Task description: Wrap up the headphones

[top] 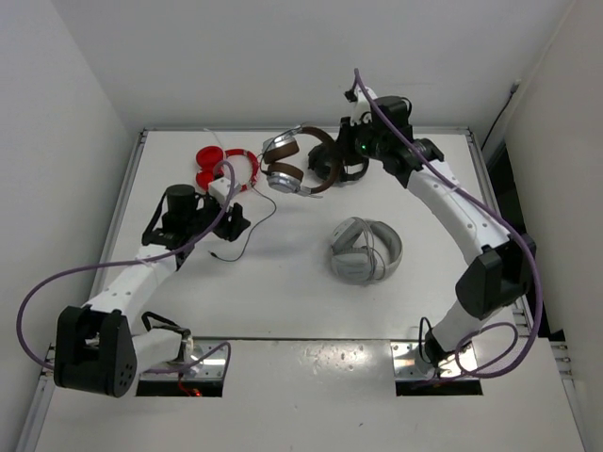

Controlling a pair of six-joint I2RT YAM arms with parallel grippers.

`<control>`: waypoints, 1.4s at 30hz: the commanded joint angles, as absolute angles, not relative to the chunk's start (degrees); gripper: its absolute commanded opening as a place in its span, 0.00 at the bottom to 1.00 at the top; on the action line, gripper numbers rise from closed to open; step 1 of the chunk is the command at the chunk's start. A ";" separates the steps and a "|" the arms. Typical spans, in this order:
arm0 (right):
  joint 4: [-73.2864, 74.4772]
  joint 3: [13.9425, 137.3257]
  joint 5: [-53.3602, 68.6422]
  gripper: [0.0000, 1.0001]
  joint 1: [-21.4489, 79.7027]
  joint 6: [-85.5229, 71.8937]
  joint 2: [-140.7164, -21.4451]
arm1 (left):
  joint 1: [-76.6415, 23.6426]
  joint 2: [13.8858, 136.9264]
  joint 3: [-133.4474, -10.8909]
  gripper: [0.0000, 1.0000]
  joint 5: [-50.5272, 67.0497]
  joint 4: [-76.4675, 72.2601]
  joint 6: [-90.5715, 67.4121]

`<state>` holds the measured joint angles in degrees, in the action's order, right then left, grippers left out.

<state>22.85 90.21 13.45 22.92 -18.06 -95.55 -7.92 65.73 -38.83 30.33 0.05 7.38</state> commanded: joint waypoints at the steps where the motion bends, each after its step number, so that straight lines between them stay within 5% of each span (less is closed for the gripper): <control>1: 18.98 92.19 11.60 0.00 23.12 -19.43 -90.97 | -7.38 66.96 -38.14 0.58 28.48 2.09 14.14; 6: 18.29 94.21 9.76 0.00 24.25 -18.11 -89.03 | -7.38 73.56 -42.36 0.51 27.87 5.62 17.40; 14: 17.49 99.05 8.70 0.00 27.16 -14.41 -87.01 | -7.38 79.53 -43.15 0.52 30.15 4.22 16.17; 20: 17.49 100.28 7.56 0.00 28.91 -12.66 -85.96 | -7.38 88.39 -51.32 0.42 27.86 13.33 16.69; 26: 16.96 101.34 6.94 0.00 29.44 -11.60 -85.43 | -7.38 88.60 -52.03 0.43 29.08 18.10 20.82; 32: 16.44 103.71 6.94 0.00 29.44 -11.60 -85.96 | -7.38 85.08 -48.08 0.51 42.97 19.78 26.45; 42: 16.44 109.15 8.00 0.00 29.44 -11.60 -86.48 | -10.37 88.50 -48.96 0.54 37.54 12.58 24.61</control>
<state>21.82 104.88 7.51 29.04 -10.52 -87.81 -9.41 87.50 -47.62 38.17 17.10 24.38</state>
